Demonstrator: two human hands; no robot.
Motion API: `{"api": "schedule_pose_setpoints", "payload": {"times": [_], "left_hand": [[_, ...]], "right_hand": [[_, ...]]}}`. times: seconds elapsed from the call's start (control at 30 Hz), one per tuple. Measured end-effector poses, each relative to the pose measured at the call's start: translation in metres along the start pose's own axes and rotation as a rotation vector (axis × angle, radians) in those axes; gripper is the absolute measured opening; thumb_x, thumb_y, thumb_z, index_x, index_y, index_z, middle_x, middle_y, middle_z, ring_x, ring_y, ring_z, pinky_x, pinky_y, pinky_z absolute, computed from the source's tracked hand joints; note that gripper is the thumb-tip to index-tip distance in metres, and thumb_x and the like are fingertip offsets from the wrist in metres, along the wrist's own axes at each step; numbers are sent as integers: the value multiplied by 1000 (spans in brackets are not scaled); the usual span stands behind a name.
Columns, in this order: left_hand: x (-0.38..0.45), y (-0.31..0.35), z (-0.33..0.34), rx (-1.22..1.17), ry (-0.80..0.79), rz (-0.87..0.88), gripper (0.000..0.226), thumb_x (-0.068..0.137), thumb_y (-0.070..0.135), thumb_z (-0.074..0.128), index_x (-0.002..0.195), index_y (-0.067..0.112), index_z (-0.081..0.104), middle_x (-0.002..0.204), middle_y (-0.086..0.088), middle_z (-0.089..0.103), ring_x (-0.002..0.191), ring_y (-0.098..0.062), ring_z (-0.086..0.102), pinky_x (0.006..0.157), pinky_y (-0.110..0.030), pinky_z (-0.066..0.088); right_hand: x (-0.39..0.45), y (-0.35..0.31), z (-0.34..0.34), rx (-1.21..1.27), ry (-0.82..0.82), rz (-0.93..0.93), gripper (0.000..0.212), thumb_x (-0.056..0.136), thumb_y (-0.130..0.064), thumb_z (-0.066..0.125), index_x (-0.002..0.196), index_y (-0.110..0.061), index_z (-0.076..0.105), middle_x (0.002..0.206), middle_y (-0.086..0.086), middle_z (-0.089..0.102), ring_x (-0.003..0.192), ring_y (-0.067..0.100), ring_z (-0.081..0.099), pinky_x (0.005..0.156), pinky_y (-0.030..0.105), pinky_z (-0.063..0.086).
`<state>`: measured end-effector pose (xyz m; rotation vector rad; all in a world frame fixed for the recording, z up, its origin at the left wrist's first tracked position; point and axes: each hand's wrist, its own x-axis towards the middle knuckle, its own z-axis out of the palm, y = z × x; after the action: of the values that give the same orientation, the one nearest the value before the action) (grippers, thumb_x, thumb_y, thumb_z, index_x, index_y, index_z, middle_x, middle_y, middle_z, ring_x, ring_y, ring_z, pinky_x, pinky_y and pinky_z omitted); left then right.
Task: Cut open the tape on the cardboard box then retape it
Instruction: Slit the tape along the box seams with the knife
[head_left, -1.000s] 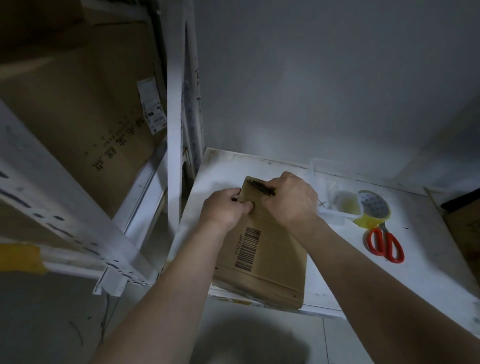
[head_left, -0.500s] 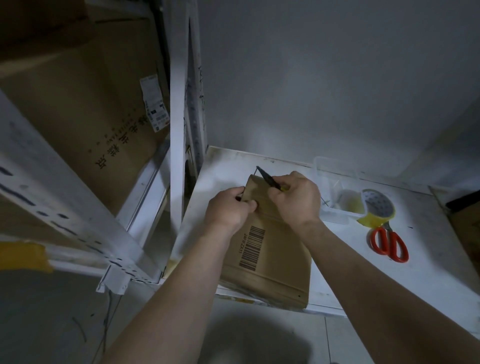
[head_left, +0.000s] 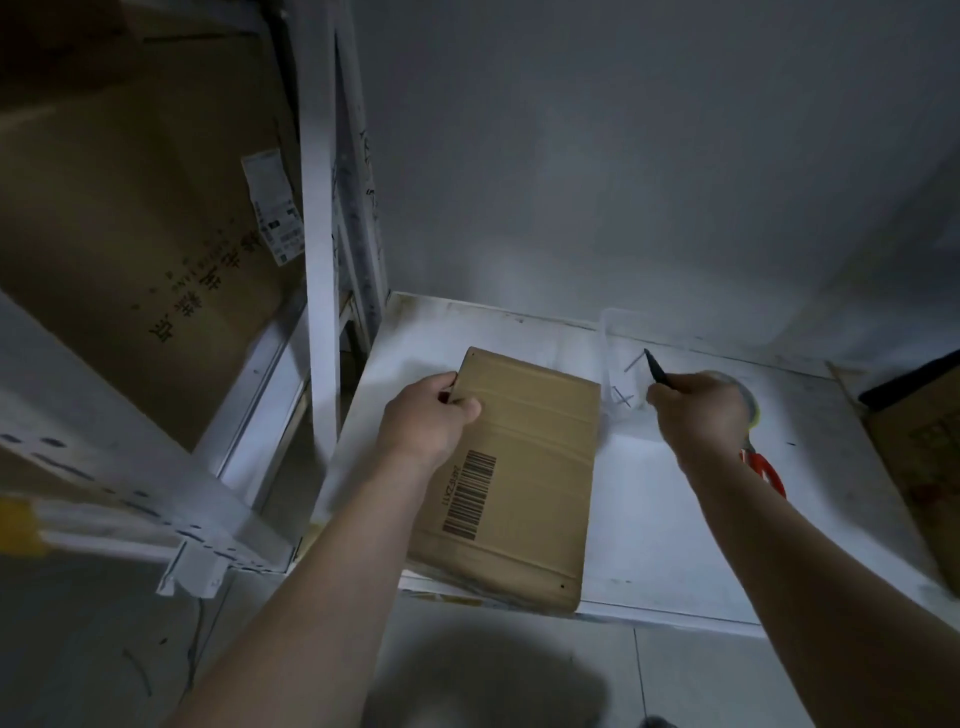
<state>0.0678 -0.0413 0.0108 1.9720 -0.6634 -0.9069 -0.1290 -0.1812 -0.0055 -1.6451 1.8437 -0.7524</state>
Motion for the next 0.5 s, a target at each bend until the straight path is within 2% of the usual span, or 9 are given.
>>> {"api": "schedule_pose_setpoints", "payload": {"times": [0.1, 0.2, 0.37, 0.5], "left_hand": [[1, -1, 1, -4, 0, -9, 33, 90, 23, 61, 122, 28, 61, 101, 11, 56, 104, -16, 56, 93, -32, 43], [2, -2, 1, -16, 8, -8, 34, 90, 23, 61, 124, 29, 60, 105, 10, 58, 101, -15, 55, 89, -30, 42], [1, -2, 3, 0, 24, 4, 35, 90, 24, 60, 125, 28, 59, 105, 10, 57, 100, -14, 54, 89, -30, 41], [-8, -1, 2, 77, 55, 22, 31, 90, 31, 58, 120, 27, 61, 103, 8, 58, 101, -19, 57, 89, -33, 45]], "right_hand": [[9, 4, -5, -67, -40, 42, 12, 82, -15, 59, 72, -16, 65, 47, -3, 45, 42, 14, 42, 42, 20, 25], [13, 2, -7, -87, -72, 78, 27, 81, -15, 61, 55, -15, 52, 46, 0, 42, 43, 15, 39, 43, 22, 26], [7, 2, -15, 15, -63, 116, 30, 77, -17, 60, 51, -13, 45, 48, 3, 41, 46, 20, 38, 44, 22, 27], [-11, 9, -25, 58, -67, 99, 27, 78, -23, 62, 56, -11, 52, 49, 6, 49, 45, 20, 43, 46, 22, 30]]}}
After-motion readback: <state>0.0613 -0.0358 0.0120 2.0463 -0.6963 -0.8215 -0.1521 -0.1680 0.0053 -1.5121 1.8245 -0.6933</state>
